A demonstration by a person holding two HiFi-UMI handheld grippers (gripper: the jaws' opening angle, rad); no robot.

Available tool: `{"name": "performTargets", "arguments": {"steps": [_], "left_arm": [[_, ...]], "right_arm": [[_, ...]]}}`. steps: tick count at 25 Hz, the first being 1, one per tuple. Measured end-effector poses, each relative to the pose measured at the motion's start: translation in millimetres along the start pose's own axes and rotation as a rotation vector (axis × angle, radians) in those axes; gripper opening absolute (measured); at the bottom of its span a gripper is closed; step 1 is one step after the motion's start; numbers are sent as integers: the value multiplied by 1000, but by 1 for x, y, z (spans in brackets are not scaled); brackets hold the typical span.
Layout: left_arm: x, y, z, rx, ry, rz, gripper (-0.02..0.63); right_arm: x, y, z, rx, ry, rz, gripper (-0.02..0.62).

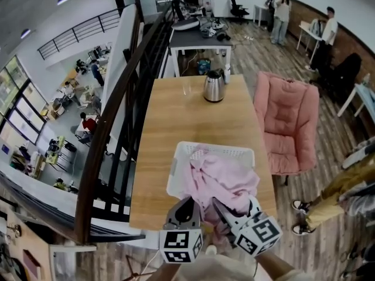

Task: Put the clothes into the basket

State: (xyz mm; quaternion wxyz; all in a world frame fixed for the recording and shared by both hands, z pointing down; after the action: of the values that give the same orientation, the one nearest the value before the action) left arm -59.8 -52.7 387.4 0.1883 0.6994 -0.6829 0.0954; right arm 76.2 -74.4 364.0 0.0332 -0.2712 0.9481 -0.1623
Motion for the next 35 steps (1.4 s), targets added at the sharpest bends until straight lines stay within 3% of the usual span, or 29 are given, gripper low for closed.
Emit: {"name": "performTargets", "arguments": {"steps": [23, 35], "left_arm": [[72, 5, -5, -18, 127, -45, 0], [106, 14, -13, -13, 173, -47, 0]], "right_arm": [[35, -61, -15, 103, 113, -79, 238], [59, -93, -31, 155, 172, -76, 241]]}}
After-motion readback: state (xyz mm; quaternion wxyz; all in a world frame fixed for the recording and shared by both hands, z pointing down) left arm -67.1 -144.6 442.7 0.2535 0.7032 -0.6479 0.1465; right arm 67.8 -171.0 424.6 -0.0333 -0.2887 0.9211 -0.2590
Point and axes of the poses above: the fingertips, and each gripper's own axes: x forward along the fingers, y to its left, z out of its top, the point moved 6 cm from there along -x, backward along the fingers, and after that the axes turned 14 degrees about z, right-handed, at the moved point
